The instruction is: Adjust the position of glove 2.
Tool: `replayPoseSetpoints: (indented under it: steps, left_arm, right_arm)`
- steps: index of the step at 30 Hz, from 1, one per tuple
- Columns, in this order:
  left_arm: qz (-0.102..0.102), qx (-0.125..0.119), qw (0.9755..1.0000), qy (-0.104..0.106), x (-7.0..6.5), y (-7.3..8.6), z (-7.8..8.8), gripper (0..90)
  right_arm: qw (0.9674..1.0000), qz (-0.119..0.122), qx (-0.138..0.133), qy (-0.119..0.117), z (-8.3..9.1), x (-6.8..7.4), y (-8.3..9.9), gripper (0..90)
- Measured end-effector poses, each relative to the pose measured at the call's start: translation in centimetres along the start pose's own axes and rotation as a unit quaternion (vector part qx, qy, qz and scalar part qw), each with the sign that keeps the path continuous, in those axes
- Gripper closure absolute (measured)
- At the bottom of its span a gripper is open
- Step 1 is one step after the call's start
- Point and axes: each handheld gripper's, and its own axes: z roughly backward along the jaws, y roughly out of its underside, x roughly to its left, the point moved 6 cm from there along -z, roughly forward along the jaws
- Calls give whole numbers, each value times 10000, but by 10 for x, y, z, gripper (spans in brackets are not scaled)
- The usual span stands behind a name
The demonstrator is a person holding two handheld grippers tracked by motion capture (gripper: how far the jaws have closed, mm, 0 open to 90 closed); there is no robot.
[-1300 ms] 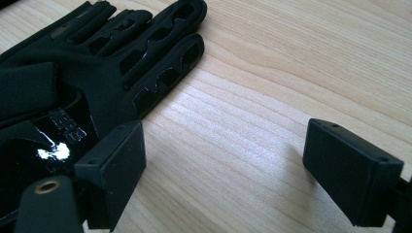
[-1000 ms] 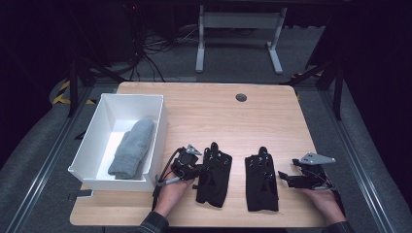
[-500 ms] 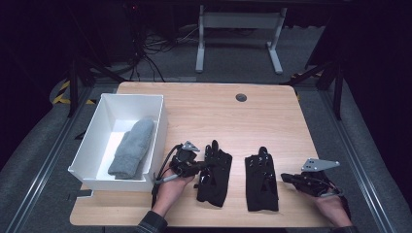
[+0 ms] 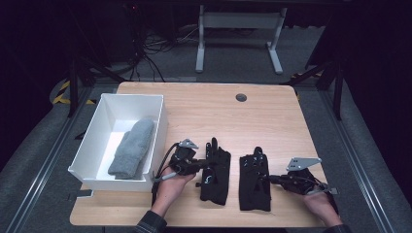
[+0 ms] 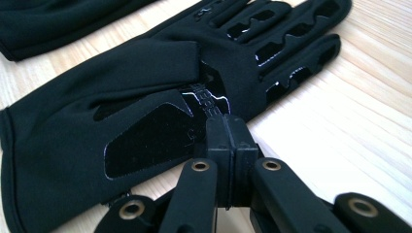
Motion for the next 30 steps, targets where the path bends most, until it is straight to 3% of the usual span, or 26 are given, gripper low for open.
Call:
replayPoseSetpoints:
  steps: [6,30]
  left_arm:
    - [-35,-26,9999,114,-6,-3,1,881]
    - [-196,-231,9983,507,-24,-20,5,882]
  right_arm:
    - [9998,132,33,-110,-10,10,-8,900]
    - [9985,396,36,-365,-29,29,-26,900]
